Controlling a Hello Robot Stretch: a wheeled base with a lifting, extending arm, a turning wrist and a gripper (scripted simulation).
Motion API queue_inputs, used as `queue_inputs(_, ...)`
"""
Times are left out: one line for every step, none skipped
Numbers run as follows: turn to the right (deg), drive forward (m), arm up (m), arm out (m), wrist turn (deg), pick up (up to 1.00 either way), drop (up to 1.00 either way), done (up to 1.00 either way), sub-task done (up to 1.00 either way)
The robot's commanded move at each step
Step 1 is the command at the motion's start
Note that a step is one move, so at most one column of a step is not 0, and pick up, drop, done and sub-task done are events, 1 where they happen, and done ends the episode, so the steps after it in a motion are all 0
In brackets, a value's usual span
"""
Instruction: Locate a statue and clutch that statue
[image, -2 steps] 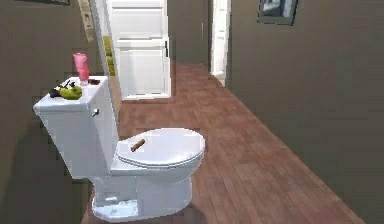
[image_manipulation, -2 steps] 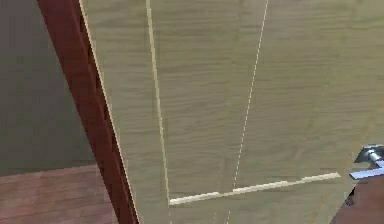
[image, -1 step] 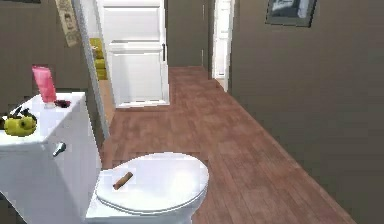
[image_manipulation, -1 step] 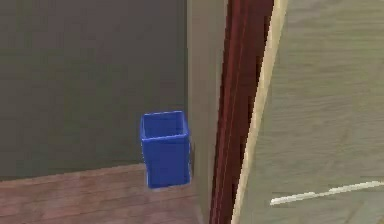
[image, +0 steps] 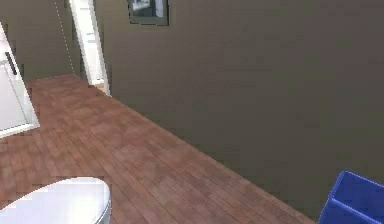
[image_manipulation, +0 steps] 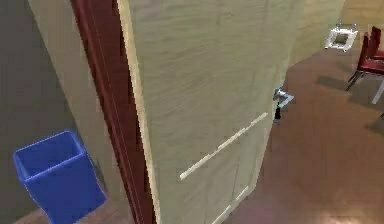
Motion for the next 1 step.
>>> queue_inputs(0.0, 1.0, 0.0, 0.0, 0.0, 0.0, 0.0, 0.0, 0.0)
